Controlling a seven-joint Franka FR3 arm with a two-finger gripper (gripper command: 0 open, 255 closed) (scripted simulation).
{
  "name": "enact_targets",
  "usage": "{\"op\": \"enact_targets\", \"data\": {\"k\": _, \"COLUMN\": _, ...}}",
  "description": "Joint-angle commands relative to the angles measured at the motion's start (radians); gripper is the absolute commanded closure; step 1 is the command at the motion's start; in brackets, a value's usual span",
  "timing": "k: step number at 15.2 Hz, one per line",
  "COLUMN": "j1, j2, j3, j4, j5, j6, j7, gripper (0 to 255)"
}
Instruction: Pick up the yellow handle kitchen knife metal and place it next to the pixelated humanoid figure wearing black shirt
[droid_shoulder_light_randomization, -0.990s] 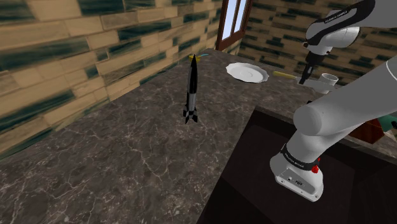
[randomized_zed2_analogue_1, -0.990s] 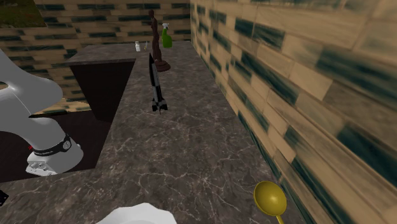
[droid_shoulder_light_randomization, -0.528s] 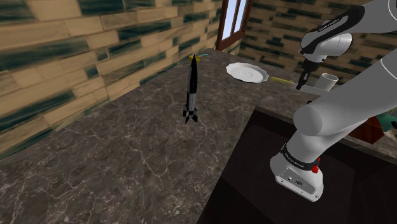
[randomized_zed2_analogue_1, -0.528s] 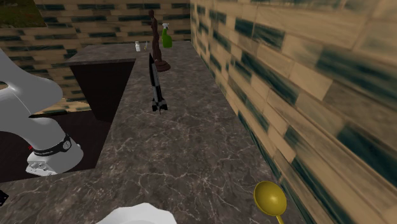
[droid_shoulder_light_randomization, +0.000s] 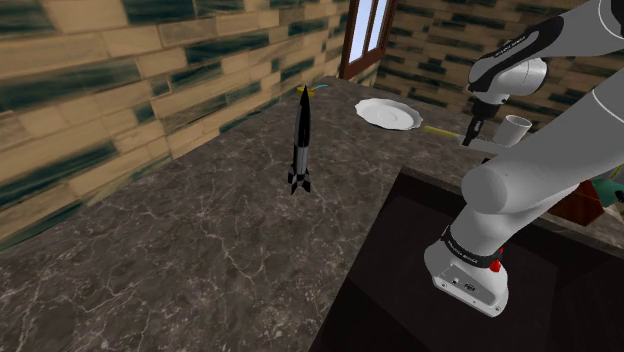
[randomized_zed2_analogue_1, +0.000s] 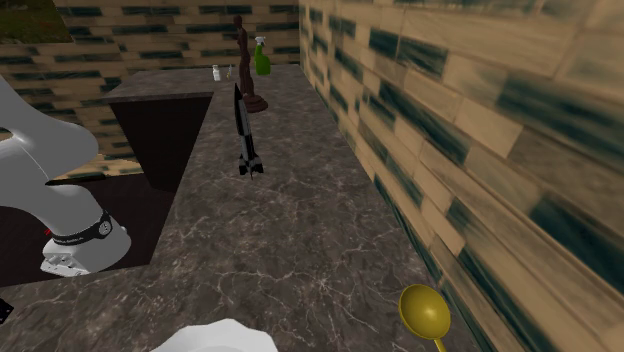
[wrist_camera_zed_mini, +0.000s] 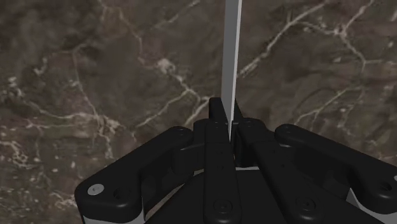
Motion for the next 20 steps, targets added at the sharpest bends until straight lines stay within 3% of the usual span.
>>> {"op": "enact_targets", "data": {"k": 1, "j1": 0.0, "j2": 0.001, "j3": 0.0, "j4": 0.0, "j5": 0.0, "j6": 0.001, "j7": 0.0, "gripper": 255}}
{"op": "enact_targets", "data": {"k": 3, "j1": 0.0, "j2": 0.0, "j3": 0.0, "j4": 0.0, "j5": 0.0, "j6": 0.001, "j7": 0.0, "gripper": 255}}
{"op": "enact_targets", "data": {"k": 4, "j1": 0.0, "j2": 0.0, "j3": 0.0, "j4": 0.0, "j5": 0.0, "j6": 0.001, "j7": 0.0, "gripper": 0}}
{"op": "enact_targets", "data": {"k": 9, "j1": 0.0, "j2": 0.0, "j3": 0.0, "j4": 0.0, "j5": 0.0, "j6": 0.001, "j7": 0.0, "gripper": 0}}
{"op": "enact_targets", "data": {"k": 13, "j1": -0.015, "j2": -0.095, "j3": 0.044, "j4": 0.064, "j5": -0.027, "j6": -0.152, "j7": 0.029, "gripper": 0}}
{"op": "enact_targets", "data": {"k": 20, "j1": -0.016, "j2": -0.095, "j3": 0.045, "j4": 0.064, "j5": -0.027, "j6": -0.152, "j7": 0.028, "gripper": 0}}
